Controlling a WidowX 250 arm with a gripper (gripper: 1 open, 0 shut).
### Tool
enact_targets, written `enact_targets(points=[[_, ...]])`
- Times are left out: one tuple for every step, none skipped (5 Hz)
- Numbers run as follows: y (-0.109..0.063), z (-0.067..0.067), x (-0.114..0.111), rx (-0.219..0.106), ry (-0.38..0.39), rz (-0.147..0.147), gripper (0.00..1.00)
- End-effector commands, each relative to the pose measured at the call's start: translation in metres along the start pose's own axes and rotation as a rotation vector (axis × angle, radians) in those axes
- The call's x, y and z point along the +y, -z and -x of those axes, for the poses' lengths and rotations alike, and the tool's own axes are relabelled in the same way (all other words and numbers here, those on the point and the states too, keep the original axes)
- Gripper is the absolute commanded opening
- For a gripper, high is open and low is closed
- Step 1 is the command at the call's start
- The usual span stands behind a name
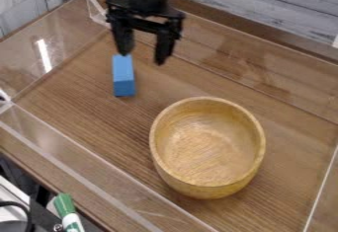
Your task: Put the blue block in the brown bowl
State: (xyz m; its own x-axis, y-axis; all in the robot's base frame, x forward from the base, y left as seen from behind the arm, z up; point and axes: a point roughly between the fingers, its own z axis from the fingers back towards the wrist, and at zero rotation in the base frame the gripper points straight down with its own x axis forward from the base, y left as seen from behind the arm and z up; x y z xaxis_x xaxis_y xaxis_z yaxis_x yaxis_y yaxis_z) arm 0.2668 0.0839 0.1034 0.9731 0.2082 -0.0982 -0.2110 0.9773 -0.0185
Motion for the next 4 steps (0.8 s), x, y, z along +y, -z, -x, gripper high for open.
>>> enact_targets(points=[[-0.017,-0.002,0.017,-0.094,-0.022,-0.002,1.0],[-0.009,-0.003,0.018,-0.09,-0.03,-0.002,1.0],[-0.002,-0.005,0.02,-0.088,-0.044,0.0,1.0],[0.006,-0.006,0.022,-0.085,-0.057,-0.001,1.0]])
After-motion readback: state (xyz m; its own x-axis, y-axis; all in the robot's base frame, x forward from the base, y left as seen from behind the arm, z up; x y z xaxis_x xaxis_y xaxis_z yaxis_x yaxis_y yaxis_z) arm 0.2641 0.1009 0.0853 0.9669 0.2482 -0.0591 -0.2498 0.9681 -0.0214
